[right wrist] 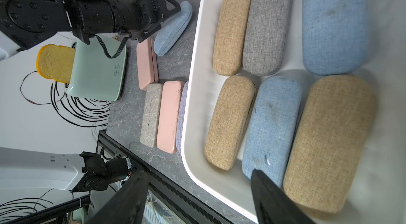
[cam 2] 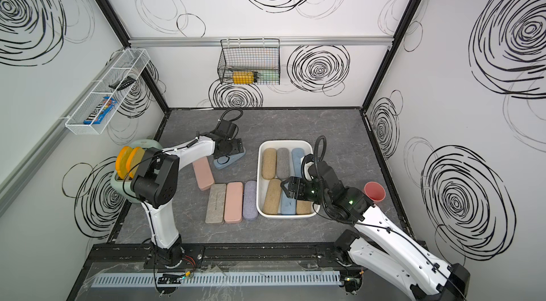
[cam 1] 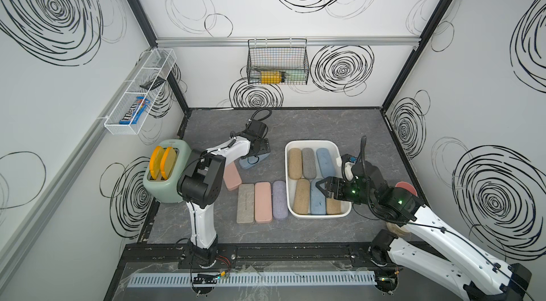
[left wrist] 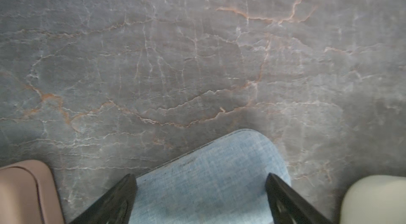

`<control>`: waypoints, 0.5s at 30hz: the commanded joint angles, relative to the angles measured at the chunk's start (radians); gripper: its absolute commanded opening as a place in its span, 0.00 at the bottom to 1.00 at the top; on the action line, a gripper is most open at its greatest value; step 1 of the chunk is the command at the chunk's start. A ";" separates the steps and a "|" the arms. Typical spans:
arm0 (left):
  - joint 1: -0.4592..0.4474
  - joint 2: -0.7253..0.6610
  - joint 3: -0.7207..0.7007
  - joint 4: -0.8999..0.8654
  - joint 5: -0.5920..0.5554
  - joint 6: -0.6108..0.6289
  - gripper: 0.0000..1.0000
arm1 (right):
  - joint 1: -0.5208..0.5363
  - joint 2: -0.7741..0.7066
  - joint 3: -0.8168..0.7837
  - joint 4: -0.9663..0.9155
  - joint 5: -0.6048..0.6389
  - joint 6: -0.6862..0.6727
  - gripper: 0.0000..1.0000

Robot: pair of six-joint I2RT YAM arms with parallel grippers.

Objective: Put the glasses cases into the storage boxes
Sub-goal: Adjust the glasses case at the center of the board.

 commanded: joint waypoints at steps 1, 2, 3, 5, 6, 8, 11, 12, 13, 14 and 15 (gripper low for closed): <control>0.007 0.001 -0.001 -0.049 -0.024 0.050 0.96 | -0.002 -0.001 0.015 0.014 0.009 -0.010 0.80; 0.007 -0.001 0.001 -0.052 -0.022 0.052 0.96 | -0.002 0.001 0.019 0.014 0.007 -0.010 0.81; 0.004 -0.008 0.003 -0.055 -0.021 0.052 0.96 | -0.002 0.002 0.023 0.013 0.004 -0.009 0.81; 0.004 -0.025 -0.001 -0.058 -0.017 0.049 0.96 | -0.002 0.001 0.027 0.011 0.005 -0.009 0.82; 0.004 -0.036 -0.004 -0.062 -0.010 0.050 0.96 | -0.002 -0.003 0.027 0.010 0.007 -0.009 0.83; -0.001 -0.060 -0.018 -0.064 0.006 0.056 0.96 | -0.002 -0.008 0.027 0.012 0.007 -0.007 0.85; -0.015 -0.097 -0.042 -0.067 0.005 0.086 0.96 | -0.002 -0.005 0.033 0.014 0.003 -0.005 0.87; -0.017 -0.105 -0.054 -0.066 0.001 0.099 0.96 | -0.002 -0.004 0.036 0.013 0.002 -0.006 0.87; -0.018 -0.110 -0.065 -0.064 -0.004 0.109 0.96 | -0.002 -0.003 0.037 0.014 0.005 -0.005 0.88; -0.018 -0.111 -0.073 -0.066 -0.006 0.117 0.96 | -0.002 -0.005 0.039 0.013 0.008 -0.005 0.88; -0.015 -0.108 -0.081 -0.072 -0.001 0.123 0.96 | -0.002 -0.008 0.039 0.012 0.010 -0.005 0.89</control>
